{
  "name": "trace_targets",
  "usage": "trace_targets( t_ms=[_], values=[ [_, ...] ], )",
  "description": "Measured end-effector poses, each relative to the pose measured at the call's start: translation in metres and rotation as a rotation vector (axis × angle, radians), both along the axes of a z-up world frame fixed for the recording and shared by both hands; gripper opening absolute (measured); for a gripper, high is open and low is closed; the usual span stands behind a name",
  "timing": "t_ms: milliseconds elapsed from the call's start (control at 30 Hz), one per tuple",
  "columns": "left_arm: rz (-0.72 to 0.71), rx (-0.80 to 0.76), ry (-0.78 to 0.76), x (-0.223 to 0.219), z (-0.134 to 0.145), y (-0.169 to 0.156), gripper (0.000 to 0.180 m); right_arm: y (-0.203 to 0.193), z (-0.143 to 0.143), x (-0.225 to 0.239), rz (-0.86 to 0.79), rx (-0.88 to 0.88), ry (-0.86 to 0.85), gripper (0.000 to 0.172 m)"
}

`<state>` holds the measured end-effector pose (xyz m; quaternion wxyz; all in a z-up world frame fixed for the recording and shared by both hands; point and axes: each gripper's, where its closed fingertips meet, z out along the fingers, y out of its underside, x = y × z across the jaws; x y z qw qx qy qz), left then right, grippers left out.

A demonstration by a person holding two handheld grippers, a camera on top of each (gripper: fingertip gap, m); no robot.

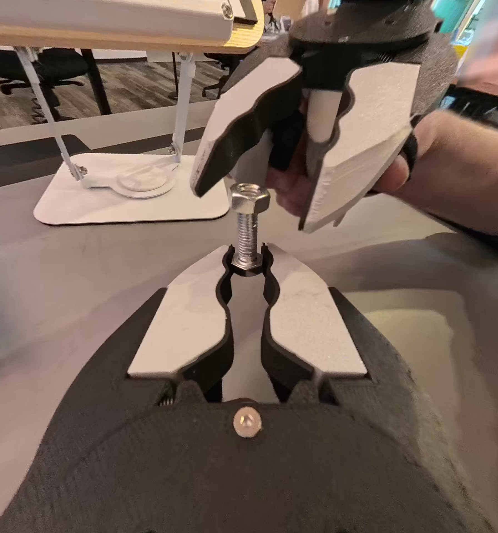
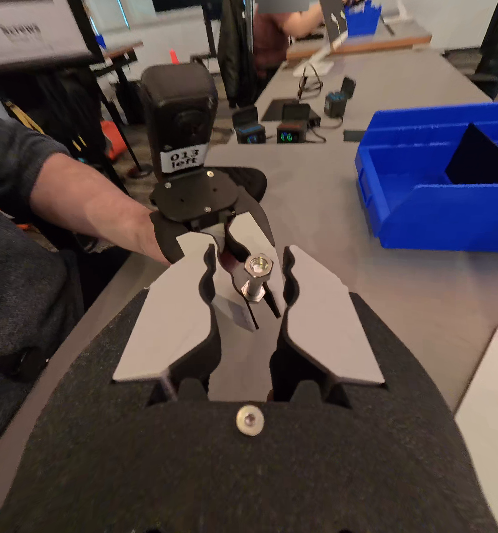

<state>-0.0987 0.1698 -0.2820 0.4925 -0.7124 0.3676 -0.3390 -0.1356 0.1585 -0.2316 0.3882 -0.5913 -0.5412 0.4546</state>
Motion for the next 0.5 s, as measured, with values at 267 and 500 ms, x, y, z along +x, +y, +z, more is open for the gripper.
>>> trace_targets(
  t_ms=[267,500],
  values=[
    [-0.020,-0.003,-0.026,0.0035,0.0041,-0.0036,0.018,-0.0062,-0.0017,-0.0030,0.031,-0.016,0.034,0.044],
    [-0.022,-0.010,-0.041,0.0024,0.0059,-0.0029,0.018,-0.0073,-0.0003,0.0001,0.029,0.001,0.033,0.042]
  ],
)
